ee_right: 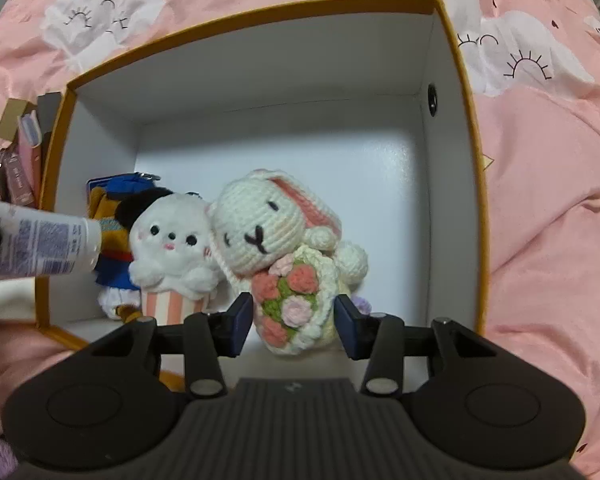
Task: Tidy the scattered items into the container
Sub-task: 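Lower the crocheted bunny into the box and open the right tool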
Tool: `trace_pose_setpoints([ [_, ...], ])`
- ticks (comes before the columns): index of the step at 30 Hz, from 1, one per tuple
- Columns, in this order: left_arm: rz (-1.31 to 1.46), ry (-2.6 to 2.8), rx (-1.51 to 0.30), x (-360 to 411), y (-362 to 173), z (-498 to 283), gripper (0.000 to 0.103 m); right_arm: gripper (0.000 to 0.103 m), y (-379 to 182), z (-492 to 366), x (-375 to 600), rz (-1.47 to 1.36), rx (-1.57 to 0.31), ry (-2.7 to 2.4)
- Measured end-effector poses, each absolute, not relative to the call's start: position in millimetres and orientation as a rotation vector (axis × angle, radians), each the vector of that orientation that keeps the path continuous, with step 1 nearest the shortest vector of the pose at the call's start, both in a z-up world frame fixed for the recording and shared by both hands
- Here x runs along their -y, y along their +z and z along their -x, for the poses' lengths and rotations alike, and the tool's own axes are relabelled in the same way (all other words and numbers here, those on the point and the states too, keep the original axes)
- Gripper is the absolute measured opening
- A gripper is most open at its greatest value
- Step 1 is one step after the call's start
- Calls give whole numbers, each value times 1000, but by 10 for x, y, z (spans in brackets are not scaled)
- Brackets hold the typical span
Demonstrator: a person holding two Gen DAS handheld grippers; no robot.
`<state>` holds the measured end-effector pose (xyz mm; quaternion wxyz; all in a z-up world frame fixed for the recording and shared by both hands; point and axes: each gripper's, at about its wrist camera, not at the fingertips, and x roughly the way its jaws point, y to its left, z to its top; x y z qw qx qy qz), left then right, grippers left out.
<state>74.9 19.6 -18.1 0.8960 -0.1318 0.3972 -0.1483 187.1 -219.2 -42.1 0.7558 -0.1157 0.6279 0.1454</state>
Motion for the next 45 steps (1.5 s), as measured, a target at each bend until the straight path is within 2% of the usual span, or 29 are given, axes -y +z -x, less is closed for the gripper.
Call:
trace_pose_setpoints([
  [4,270,-309,-825,-188,-178,-750,8,55,-284,-1849,2193,284,-1291,347],
  [7,262,-312,-825,-169,-175,-748,8,55,-285,-1942,2181,293,-1256,383],
  [12,263,-309,-829,-172,-179,-753,8,54,-525,-2131,2111,316,-1307,441],
  [18,255,-316,-843,-146,-202,-780,8,63,-688,-2008,2032,413,-1367,479],
  [21,249,-320,-842,-132,-200,-782,8,56,-723,-1999,2056,379,-1403,463],
  [23,247,-317,-841,-136,-195,-778,8,46,-721,-2051,2133,268,-1448,419],
  [28,251,-308,-842,-154,-179,-775,8,39,-697,-2148,2407,-88,-1551,302],
  [32,252,-310,-843,-152,-182,-778,8,29,-745,-2090,2479,-226,-1586,289],
  [36,245,-310,-846,-146,-179,-776,8,30,-930,-2028,2489,-255,-1619,298],
  [39,243,-303,-848,-149,-177,-776,8,35,-841,-1973,2405,-160,-1594,354],
  [41,245,-301,-851,-147,-182,-786,8,45,-713,-1912,2329,-69,-1551,391],
  [45,238,-308,-855,-119,-193,-797,8,52,-454,-1833,2223,52,-1418,434],
])
